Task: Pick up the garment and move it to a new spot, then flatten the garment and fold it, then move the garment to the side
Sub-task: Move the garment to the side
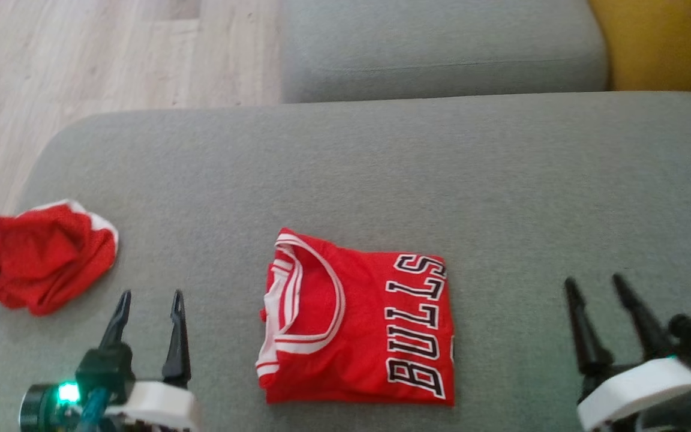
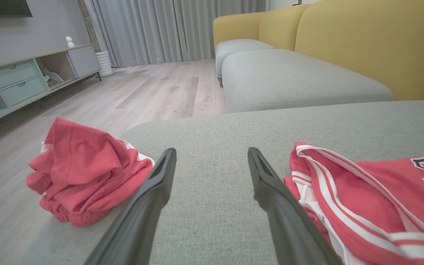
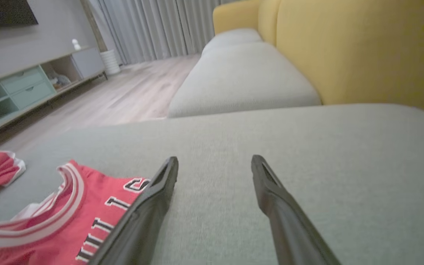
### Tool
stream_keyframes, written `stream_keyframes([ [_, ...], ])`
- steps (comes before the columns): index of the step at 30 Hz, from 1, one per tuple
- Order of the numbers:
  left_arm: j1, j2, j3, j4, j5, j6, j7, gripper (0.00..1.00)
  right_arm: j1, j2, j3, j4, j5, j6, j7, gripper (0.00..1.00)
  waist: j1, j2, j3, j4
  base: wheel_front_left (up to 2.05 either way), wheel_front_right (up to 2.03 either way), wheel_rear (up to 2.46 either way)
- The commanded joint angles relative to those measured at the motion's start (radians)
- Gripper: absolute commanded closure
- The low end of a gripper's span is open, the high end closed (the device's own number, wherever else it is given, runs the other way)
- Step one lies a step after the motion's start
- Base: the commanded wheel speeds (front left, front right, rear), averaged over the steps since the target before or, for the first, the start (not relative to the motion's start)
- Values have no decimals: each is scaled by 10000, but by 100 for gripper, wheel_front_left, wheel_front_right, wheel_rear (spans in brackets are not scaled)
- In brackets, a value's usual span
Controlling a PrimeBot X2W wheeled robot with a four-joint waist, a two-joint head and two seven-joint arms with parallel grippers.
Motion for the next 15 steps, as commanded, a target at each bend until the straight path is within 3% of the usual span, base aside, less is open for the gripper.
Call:
stream_keyframes([
  [1,-816,229,372,-356,109,-6,-49,0,-398,-223,339,-64,47,-7,11,0,0,0,182,246,0,0,0],
  [15,-1816,-310,227,-541,618,-271,-1058,0,-2136,-172,2716,4501,1673,-7,-761,0,0,0,1083,1374,0,0,0],
])
